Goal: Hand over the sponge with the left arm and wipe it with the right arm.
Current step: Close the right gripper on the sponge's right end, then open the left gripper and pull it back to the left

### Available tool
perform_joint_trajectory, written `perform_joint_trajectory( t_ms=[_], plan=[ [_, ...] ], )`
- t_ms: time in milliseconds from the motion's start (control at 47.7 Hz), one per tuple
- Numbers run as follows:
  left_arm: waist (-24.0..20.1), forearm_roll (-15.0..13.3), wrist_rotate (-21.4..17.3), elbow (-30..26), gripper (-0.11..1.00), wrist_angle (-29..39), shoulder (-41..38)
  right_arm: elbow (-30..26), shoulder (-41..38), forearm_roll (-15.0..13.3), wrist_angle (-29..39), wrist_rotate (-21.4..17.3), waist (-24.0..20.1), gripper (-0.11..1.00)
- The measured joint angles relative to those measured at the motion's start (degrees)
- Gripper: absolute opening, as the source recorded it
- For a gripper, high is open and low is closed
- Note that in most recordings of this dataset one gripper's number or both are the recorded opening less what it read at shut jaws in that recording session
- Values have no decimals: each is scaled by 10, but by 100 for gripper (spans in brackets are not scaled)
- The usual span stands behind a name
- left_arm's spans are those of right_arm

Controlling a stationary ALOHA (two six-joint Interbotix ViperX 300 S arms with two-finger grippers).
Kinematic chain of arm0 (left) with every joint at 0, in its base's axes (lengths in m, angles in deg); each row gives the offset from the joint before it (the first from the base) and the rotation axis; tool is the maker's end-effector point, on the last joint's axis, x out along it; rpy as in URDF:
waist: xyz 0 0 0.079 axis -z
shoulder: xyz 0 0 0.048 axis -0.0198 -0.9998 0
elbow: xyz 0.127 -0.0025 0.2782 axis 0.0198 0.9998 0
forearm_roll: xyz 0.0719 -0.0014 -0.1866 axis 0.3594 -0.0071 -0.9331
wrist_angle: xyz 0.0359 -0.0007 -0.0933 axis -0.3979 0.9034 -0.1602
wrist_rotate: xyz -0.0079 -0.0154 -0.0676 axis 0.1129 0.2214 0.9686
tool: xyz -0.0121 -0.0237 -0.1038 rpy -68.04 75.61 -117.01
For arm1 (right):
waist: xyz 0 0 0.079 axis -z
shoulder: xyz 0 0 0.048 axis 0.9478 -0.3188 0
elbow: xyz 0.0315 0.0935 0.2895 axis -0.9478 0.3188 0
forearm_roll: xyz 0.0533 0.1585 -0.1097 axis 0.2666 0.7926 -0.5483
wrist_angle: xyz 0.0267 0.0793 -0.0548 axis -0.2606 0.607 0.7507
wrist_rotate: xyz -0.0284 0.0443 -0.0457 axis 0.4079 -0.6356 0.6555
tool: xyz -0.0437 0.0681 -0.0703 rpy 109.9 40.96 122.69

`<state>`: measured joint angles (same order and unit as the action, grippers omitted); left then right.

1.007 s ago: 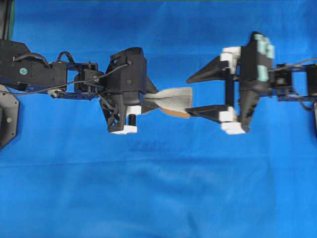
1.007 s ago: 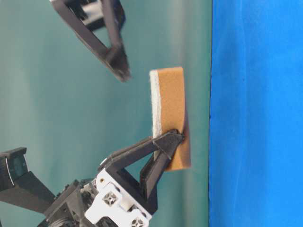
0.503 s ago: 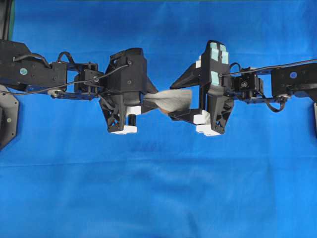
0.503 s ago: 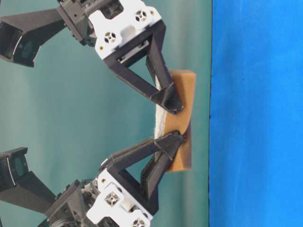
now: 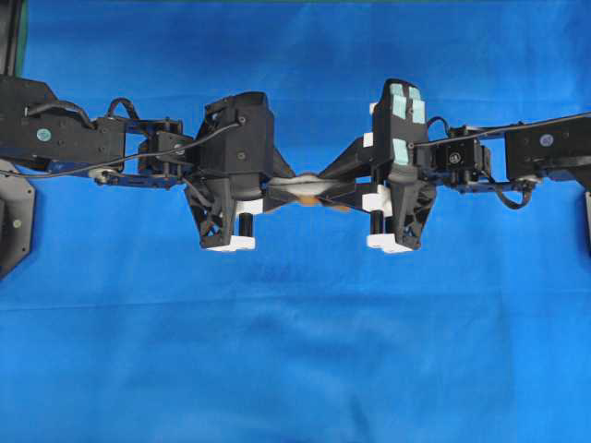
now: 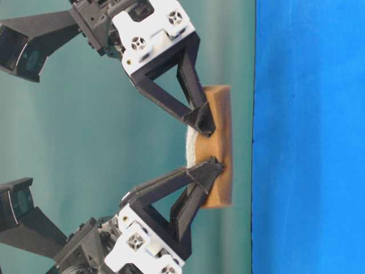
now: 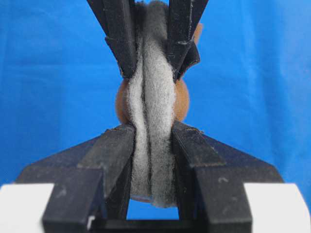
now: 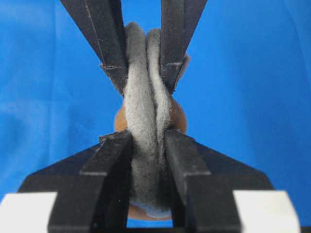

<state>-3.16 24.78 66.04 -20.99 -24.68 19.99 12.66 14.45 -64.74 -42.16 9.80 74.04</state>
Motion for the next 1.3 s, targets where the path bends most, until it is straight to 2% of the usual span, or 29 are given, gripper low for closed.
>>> perform_joint_trajectory(
  t_ms=[210,399,482,965,1154,1301],
  plan=[
    [1,1,0,-1,21,-4,0,0,2,-1,3,0,0,26],
    [1,1,-1,15,75,-23,18,6,12,0,3,0,0,26],
    [1,1,-3,30,90,-30,35,12,18,-1,3,0,2,26],
    [13,1,2,177,88,-87,236,31,36,0,-2,0,2,26],
    [13,1,1,193,88,-88,269,34,30,-1,-10,0,2,26],
    [13,0,1,196,88,-88,271,43,-10,0,-38,-6,2,26]
  ],
)
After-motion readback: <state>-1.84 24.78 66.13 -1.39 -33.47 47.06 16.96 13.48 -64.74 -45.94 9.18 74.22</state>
